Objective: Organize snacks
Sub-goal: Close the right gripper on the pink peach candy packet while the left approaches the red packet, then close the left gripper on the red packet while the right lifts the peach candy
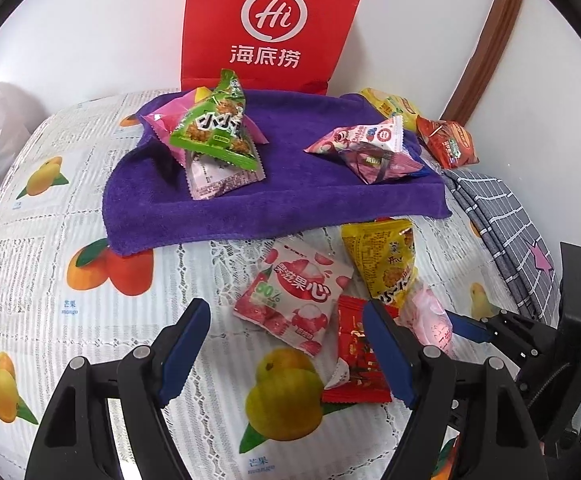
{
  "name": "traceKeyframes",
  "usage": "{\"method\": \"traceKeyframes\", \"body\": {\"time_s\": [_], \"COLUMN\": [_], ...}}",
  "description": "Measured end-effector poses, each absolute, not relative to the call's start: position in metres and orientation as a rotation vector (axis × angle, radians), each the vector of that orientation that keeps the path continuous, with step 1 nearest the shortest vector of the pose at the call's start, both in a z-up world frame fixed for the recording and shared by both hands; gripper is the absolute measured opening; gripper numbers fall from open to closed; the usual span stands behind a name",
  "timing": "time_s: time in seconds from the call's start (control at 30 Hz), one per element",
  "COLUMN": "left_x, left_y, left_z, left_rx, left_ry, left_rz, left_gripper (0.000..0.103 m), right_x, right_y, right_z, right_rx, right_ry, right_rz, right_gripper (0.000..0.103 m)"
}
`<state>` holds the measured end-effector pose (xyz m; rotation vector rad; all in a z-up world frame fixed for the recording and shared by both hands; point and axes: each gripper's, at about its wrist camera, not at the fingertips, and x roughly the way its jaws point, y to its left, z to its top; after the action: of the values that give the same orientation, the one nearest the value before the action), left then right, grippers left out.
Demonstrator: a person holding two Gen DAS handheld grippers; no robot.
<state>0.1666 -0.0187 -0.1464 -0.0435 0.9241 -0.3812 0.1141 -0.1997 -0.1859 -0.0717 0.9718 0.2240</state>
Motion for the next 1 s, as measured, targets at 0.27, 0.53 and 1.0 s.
{"method": "traceKeyframes", "body": {"time_s": [0.27,0.53,1.0], "left_x": [0.161,0.153,0.145], "left_y": [-0.028,-0.048,-0.094], "left_z": [-0.159,-0.167,-0.185], "left_rx": [-0.027,-0.020,0.122], "left_ry": [0.951,0.962,0.982], "left_rz": [-0.392,-0.424,-0.404], "left_gripper": [0.077,0.077,0.071], "right_x": [0.109,0.105,0.093], "right_y": [-0.219,-0.244,-0.278], "right_z": [-0.173,-0.153,-0.147], "right_rx": [-0.019,0.004,0.032], "right_ry": [0.954,0.909,0.892], "right_rz": [0.205,0.148,0.095], "right_gripper": [0.046,0.046,0.046]}}
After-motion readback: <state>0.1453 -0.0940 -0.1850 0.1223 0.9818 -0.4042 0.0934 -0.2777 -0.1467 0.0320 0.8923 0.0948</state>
